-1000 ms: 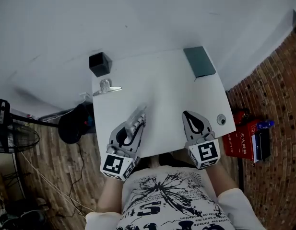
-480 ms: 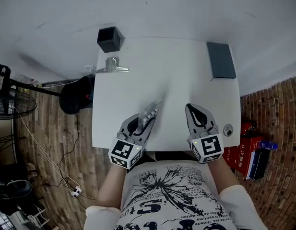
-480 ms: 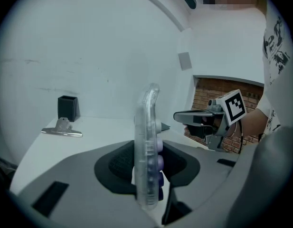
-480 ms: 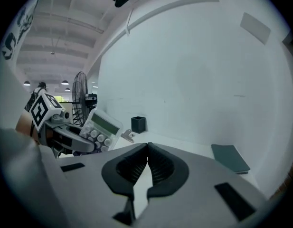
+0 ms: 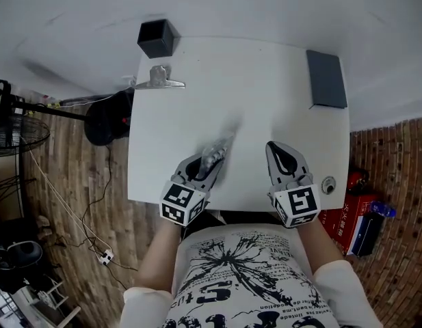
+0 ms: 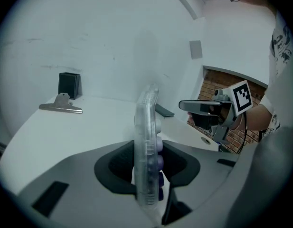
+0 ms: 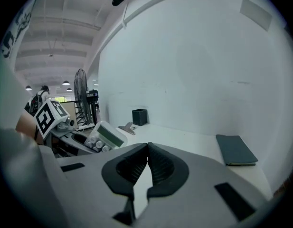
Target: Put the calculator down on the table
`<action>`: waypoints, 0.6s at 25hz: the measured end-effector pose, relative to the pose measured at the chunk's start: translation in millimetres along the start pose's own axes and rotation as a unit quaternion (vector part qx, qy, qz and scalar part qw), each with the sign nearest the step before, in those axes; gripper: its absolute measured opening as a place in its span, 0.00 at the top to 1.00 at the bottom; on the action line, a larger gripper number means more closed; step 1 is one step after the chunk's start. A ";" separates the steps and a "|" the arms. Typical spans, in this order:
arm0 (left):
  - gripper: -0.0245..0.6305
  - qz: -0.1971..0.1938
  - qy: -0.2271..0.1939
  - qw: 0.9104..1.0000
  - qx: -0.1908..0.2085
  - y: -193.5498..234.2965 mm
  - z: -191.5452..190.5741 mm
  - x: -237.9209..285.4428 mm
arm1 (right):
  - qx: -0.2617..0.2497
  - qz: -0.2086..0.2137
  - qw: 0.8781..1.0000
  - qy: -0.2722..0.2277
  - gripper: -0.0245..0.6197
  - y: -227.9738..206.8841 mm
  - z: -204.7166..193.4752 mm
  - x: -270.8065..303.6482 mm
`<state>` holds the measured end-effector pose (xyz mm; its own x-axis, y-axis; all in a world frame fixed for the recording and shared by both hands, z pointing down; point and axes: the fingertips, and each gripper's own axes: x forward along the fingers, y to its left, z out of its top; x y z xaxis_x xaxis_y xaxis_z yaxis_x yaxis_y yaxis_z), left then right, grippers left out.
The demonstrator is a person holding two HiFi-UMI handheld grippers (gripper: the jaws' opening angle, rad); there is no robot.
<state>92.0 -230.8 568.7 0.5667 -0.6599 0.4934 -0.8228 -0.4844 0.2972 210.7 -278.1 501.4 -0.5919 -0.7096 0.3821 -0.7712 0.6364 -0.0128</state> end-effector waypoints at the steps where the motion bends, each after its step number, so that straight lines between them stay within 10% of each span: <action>1: 0.74 -0.002 0.003 1.000 -0.004 1.0 -2.2 3.1 | 0.003 -0.001 1.000 0.003 0.94 -1.5 -2.2 1.3; 15: 0.72 0.013 0.011 0.997 -0.081 28.7 0.2 28.2 | 0.024 0.000 0.999 0.035 0.94 -18.4 -21.4 6.8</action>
<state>84.3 -263.4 591.0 0.5453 -0.6570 0.5205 -0.8344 -0.3665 0.4116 225.8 -288.2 524.1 -0.5758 -0.6859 0.4450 -0.7822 0.6205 -0.0557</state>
